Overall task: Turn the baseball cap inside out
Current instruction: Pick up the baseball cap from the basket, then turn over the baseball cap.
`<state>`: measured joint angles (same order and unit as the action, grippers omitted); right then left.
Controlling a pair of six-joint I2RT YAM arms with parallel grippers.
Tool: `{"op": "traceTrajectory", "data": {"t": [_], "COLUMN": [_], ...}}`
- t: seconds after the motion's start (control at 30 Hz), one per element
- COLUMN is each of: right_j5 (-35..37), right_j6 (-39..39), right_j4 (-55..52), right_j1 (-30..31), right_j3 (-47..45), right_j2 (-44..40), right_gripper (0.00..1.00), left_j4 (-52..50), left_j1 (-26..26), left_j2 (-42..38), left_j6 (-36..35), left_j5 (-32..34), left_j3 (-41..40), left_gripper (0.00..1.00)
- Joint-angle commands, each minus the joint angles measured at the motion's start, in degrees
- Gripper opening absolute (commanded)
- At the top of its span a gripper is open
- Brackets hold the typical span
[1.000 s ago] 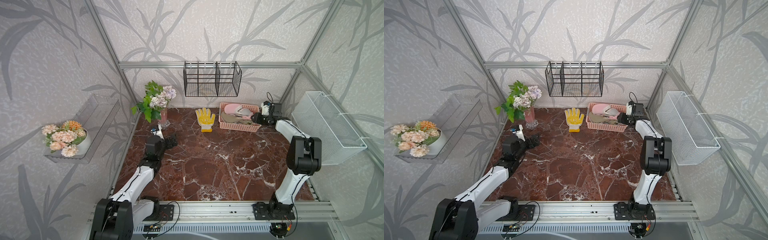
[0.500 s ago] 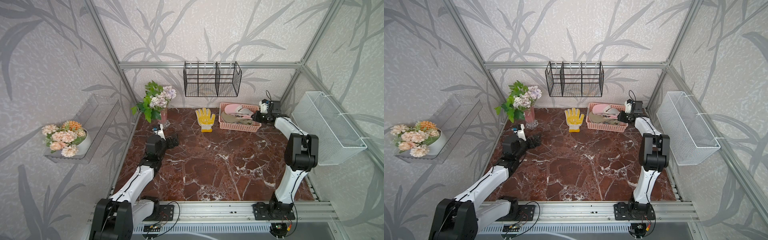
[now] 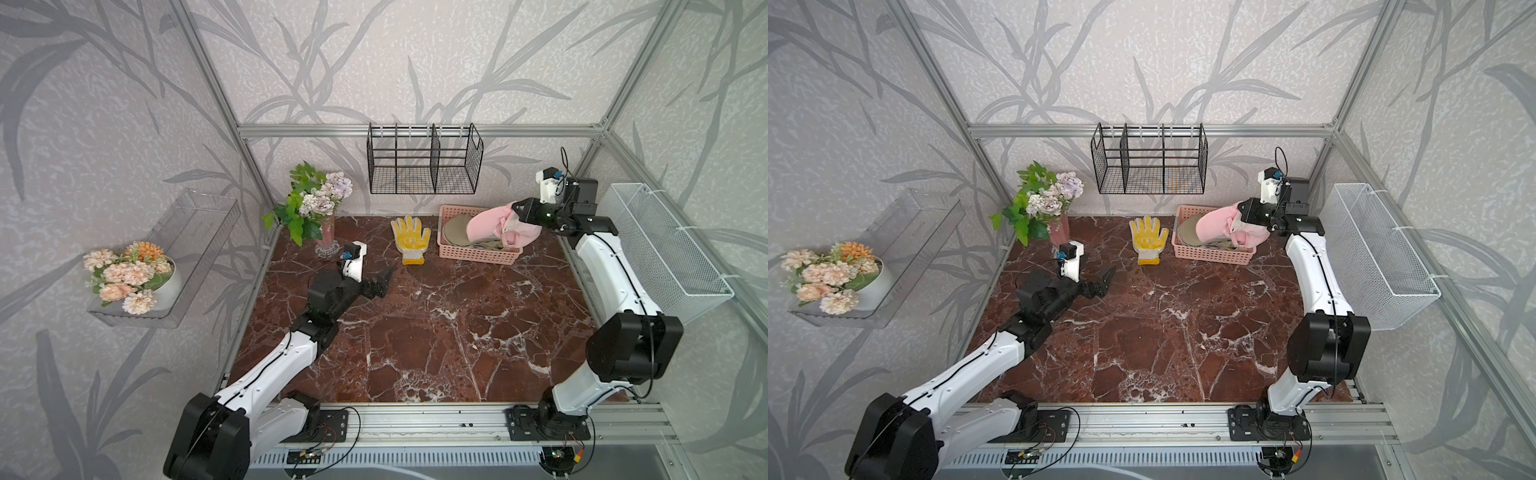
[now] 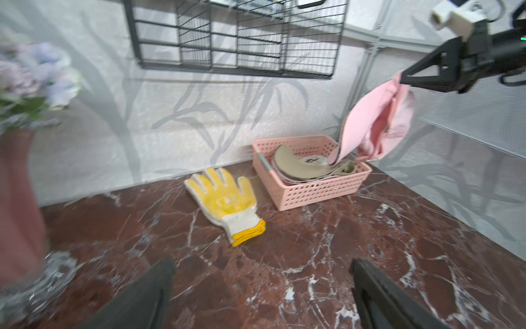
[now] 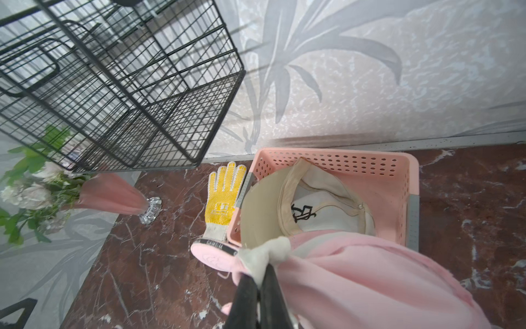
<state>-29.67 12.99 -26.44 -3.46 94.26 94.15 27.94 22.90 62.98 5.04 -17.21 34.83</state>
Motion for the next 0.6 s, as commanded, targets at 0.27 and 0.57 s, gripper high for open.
{"op": "traceTrajectory", "data": {"t": [0.27, 0.57], "right_j5": [-1.0, 1.06], "right_j6": [-5.58, -0.71], "right_j4": [-15.14, -8.73], "right_j1": [10.1, 18.12], "right_j3": [4.4, -3.54], "right_j2": [-5.91, -10.59], "right_gripper": [0.0, 0.0], "left_j4": [8.12, 17.38], "left_j1": [8.08, 10.63], "left_j2": [11.59, 19.39], "left_j6": [-5.22, -2.53], "left_j5": [-15.52, -11.13], "left_j3": [9.14, 8.36], "left_gripper": [1.0, 1.0]}}
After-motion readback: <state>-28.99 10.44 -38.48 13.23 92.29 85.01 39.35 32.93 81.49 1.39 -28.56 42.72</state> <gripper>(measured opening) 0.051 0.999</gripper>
